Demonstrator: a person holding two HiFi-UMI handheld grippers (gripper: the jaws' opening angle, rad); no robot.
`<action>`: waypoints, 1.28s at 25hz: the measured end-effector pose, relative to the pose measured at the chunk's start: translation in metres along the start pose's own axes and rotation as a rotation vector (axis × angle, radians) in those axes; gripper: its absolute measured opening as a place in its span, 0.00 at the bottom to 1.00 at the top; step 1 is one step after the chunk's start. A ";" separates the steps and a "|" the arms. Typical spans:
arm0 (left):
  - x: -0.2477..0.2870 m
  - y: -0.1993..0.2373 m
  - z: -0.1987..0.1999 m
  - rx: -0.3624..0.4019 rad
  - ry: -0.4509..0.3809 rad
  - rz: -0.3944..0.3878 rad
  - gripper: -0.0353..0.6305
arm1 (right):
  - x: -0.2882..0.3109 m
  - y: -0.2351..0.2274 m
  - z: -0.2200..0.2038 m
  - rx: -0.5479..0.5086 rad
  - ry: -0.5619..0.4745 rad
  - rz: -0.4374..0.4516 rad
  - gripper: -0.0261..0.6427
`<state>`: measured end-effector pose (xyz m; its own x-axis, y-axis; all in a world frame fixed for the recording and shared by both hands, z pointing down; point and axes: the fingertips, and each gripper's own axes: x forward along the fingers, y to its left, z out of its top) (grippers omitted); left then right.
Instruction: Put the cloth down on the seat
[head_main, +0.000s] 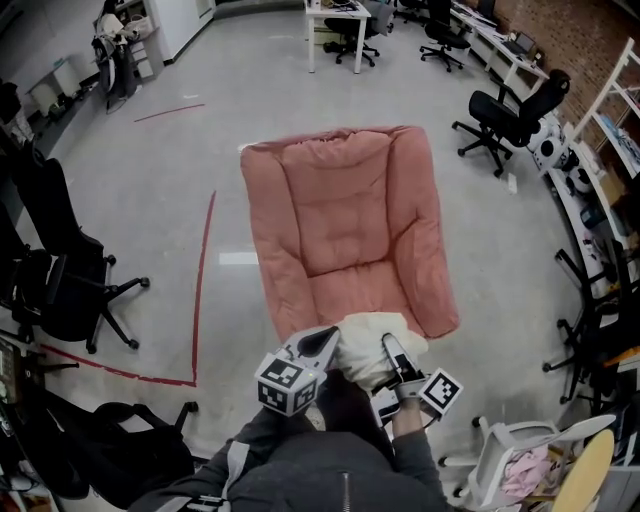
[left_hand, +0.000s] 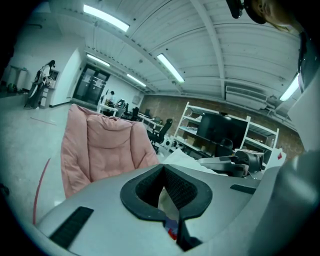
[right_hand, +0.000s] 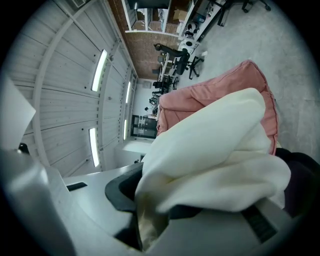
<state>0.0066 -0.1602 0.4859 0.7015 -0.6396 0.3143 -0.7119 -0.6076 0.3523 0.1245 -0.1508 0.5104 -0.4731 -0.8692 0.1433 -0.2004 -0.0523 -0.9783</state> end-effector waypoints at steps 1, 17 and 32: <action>0.008 0.001 0.005 0.004 0.000 -0.003 0.06 | 0.006 0.000 0.008 -0.013 0.005 -0.004 0.19; 0.092 0.042 0.049 0.051 0.040 0.035 0.06 | 0.085 -0.006 0.094 -0.009 0.017 0.012 0.19; 0.145 0.099 0.060 -0.013 0.053 0.130 0.06 | 0.166 -0.032 0.124 -0.012 0.151 -0.039 0.19</action>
<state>0.0354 -0.3412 0.5135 0.6044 -0.6865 0.4042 -0.7966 -0.5149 0.3166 0.1587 -0.3541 0.5466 -0.5878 -0.7831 0.2032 -0.2315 -0.0779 -0.9697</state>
